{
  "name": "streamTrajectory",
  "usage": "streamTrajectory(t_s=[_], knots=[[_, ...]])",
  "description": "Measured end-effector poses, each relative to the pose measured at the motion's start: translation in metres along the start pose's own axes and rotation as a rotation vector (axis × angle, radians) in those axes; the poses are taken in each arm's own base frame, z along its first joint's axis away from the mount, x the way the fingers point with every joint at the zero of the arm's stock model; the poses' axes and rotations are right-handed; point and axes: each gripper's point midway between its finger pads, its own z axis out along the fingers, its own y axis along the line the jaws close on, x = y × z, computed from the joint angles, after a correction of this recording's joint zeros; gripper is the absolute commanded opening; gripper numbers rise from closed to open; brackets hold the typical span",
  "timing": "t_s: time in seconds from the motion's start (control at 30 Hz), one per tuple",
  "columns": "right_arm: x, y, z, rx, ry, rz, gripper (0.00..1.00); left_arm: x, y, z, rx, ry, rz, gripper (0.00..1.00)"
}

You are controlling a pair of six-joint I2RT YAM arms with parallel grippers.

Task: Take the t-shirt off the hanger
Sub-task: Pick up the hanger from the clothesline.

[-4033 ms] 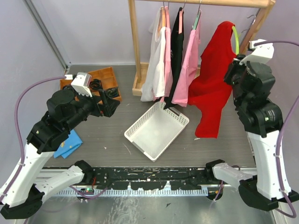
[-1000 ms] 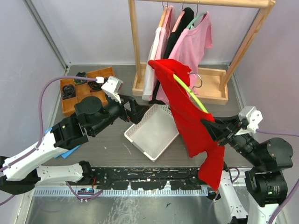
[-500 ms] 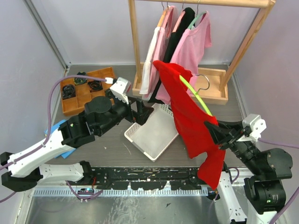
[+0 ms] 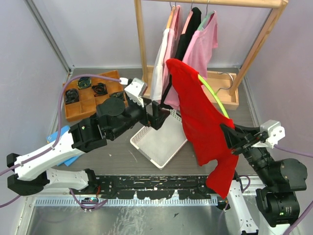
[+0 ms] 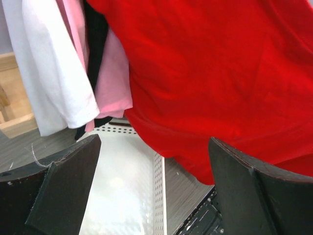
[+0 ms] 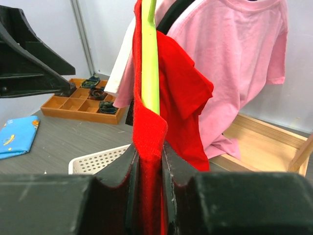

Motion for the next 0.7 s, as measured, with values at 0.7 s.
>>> streamTrajectory(t_s=[0.7], knots=[[-0.022,-0.030,-0.054,0.309,-0.137,0.018,0.01,-0.004,-0.074,0.045,0.122,-0.010,0.078,0.98]])
